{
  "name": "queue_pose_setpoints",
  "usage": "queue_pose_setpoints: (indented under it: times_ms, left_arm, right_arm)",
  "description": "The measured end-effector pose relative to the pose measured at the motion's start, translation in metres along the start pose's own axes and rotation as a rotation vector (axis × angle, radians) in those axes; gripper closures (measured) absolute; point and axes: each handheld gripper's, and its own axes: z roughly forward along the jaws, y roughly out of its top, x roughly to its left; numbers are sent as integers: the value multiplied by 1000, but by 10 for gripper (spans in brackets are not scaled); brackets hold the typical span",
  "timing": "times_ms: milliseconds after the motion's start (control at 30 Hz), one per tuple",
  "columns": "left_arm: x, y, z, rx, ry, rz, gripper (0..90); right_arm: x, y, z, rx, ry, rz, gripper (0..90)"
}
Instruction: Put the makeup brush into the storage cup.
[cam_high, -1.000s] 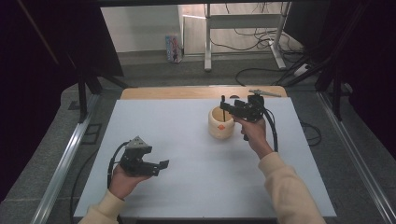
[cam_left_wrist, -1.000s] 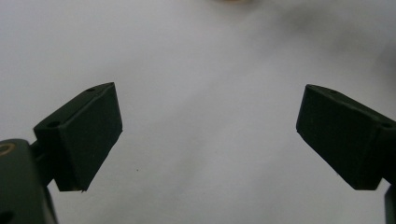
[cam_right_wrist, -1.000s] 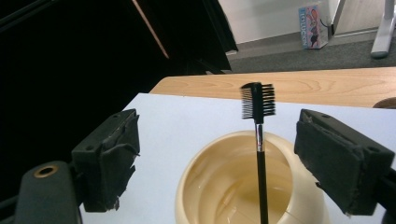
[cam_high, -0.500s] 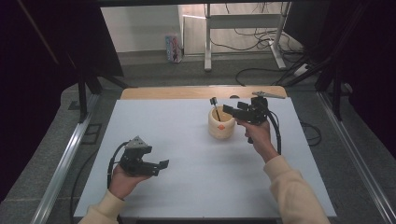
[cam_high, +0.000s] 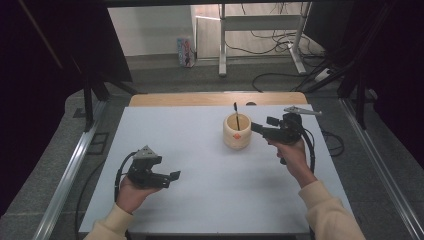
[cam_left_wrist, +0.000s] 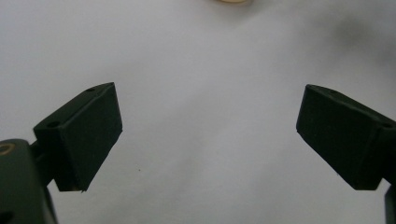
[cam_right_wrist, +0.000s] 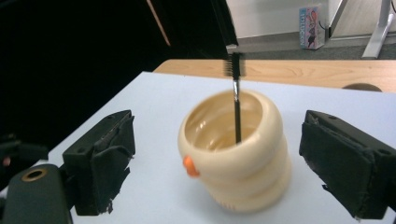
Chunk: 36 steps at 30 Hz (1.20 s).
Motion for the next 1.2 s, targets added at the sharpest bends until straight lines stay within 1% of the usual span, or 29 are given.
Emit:
queue_pose_setpoints:
  times_ms: [200,400,567,700,800,833,900,1200]
  left_arm:
    - [0,0,-1,-4,3,1,80]
    - [0,0,-1,-3,6,0,81]
    - [0,0,-2,-3,7,1,80]
    - [0,0,-2,-4,7,-2,80]
    - [0,0,-2,-5,7,-3,80]
    - [0,0,-2,-5,7,-2,80]
    - [0,0,-2,-4,8,-2,80]
    - [0,0,-1,-1,11,1,79]
  right_arm:
    - [2,-15,-26,17,-6,-38,80]
    - [1,-35,-51,34,0,-41,68]
    - [3,-49,-65,42,-13,-48,65]
    - [6,-61,-69,62,-20,-60,65]
    - [8,-69,-68,81,-22,-64,65]
    - [9,-70,-68,86,-25,-74,65]
    - [9,-72,-67,92,-29,-81,65]
    - [10,-73,-65,94,-32,-82,65]
